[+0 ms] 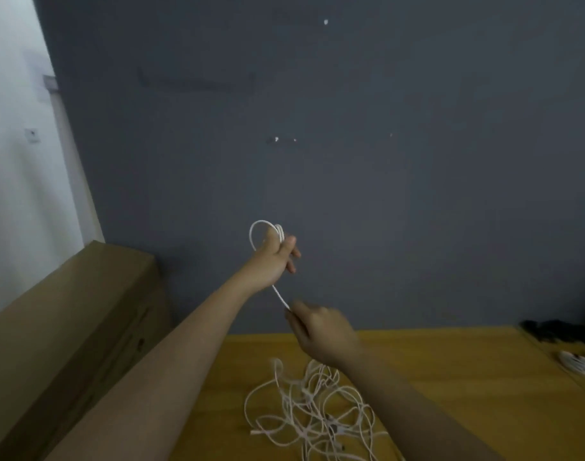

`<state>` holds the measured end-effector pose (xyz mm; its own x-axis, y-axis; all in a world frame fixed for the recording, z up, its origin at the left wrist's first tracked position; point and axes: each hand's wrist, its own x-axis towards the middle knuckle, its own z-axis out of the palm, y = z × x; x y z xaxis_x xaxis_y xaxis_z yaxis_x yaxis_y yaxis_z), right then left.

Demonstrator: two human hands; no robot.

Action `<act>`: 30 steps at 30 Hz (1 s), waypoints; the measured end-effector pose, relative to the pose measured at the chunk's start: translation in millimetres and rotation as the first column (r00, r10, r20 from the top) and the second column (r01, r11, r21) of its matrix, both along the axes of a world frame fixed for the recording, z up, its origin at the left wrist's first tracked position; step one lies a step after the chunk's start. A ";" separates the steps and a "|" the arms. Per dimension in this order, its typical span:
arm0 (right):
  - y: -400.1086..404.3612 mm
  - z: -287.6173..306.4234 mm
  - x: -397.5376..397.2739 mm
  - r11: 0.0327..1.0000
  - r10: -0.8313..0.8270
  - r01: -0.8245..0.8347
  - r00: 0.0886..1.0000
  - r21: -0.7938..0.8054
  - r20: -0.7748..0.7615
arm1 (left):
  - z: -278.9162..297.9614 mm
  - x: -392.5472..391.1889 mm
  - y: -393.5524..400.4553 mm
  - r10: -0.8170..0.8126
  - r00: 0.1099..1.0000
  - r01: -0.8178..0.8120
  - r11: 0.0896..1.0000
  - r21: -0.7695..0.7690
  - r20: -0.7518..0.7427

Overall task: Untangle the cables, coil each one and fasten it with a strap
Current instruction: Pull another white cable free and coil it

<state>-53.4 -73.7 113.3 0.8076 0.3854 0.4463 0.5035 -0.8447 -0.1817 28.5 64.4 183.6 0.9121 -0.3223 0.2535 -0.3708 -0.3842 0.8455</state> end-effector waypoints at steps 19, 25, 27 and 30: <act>-59.2 -86.1 -6.9 0.718 -0.020 0.393 0.836 0.574 -0.548 | -84.4 -67.7 -9.7 -0.558 0.694 0.218 0.765 -0.606 -0.455; -54.3 -124.1 -22.1 0.526 -0.071 0.491 0.839 0.695 -0.539 | -100.2 -57.5 6.1 -0.401 0.808 0.149 0.847 -0.510 -0.431; -56.6 -126.5 -23.6 0.383 -0.139 0.533 0.841 0.755 -0.523 | -103.9 -55.0 10.1 -0.297 0.850 0.034 0.855 -0.517 -0.435; -67.4 -134.0 -25.5 0.517 -0.291 0.585 0.806 0.625 -0.515 | -107.6 -50.9 17.6 -0.175 0.868 -0.140 0.812 -0.567 -0.464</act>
